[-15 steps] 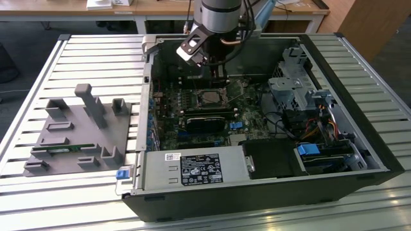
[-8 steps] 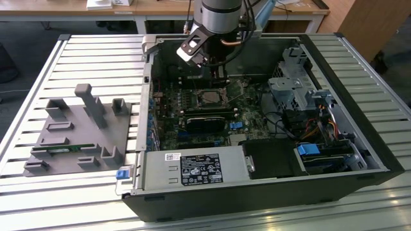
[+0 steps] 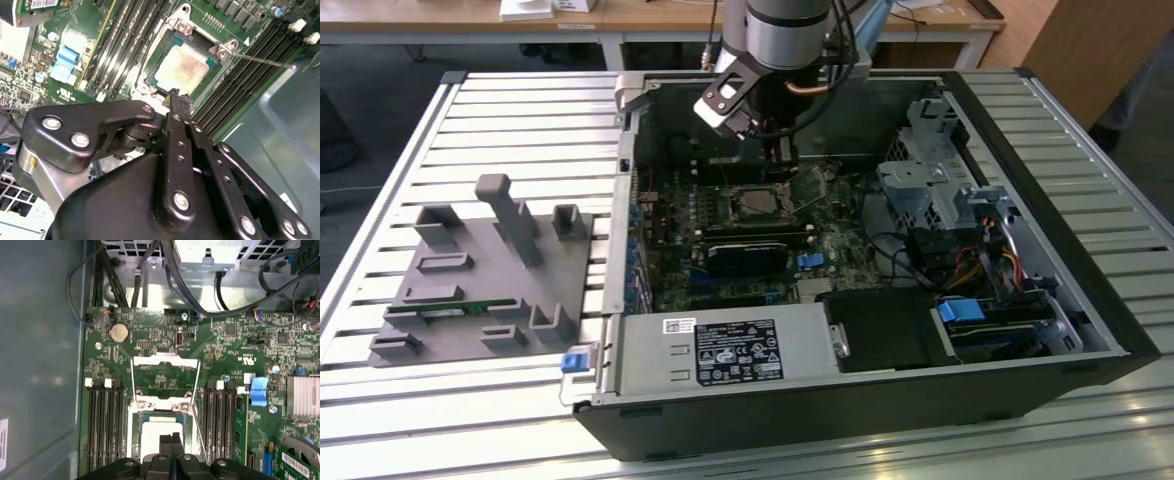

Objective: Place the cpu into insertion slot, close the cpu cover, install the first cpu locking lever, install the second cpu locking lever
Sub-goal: 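Close the cpu cover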

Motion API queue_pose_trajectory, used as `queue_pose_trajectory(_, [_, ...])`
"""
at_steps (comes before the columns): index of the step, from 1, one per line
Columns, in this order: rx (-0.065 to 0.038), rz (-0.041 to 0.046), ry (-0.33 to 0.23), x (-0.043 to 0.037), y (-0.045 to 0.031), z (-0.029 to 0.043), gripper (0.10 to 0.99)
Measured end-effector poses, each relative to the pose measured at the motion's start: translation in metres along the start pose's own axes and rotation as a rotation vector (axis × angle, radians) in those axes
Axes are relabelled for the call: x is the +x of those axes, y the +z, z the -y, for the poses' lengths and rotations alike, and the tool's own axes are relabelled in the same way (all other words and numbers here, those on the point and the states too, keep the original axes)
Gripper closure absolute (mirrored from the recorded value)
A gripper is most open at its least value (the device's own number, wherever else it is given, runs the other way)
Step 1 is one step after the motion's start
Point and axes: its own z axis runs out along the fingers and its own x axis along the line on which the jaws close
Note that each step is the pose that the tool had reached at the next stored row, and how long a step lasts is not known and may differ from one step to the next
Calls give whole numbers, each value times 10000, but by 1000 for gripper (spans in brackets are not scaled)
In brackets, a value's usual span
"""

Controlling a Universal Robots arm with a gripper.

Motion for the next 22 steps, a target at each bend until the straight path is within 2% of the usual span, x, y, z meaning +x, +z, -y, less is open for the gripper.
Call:
queue_pose_trajectory(4, [2, 1, 0, 0, 1, -41, 980])
queue_pose_trajectory(19, [3, 3, -1, 0, -17, -82, 980])
queue_pose_trajectory(22, [7, 0, 1, 0, -17, -122, 980])
